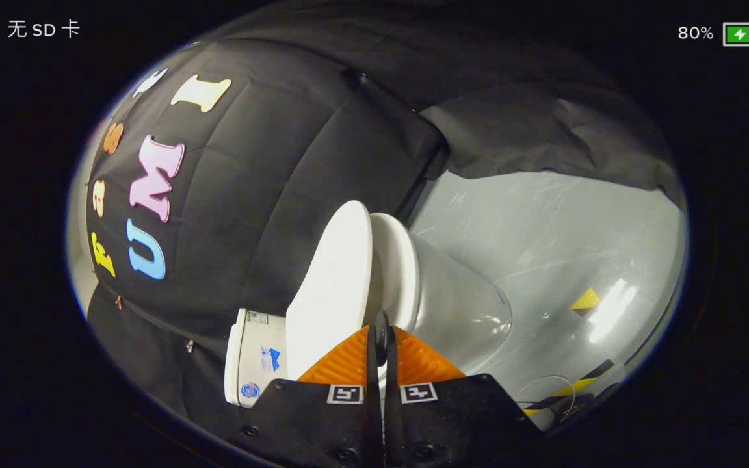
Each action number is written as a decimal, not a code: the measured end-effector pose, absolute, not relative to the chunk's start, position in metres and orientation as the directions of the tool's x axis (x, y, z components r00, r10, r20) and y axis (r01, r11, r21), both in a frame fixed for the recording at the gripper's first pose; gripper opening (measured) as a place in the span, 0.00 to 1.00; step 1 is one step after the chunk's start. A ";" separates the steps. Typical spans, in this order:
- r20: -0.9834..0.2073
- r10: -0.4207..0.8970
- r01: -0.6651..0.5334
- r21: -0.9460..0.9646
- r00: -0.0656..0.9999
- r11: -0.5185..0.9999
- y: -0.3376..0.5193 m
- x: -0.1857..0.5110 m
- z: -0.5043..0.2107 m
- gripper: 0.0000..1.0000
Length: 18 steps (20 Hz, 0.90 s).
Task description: Open the toilet lid.
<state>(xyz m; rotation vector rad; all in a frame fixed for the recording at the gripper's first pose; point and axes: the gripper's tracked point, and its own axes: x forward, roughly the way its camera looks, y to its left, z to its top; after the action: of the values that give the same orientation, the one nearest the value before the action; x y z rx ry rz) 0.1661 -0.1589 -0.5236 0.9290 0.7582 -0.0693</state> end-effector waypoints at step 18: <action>-0.541 0.173 0.150 0.500 0.823 0.853 -0.045 0.182 -0.333 0.05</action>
<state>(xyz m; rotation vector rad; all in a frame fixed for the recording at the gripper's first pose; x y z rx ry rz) 0.1820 -0.0449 -0.3326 0.5585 0.6127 0.0132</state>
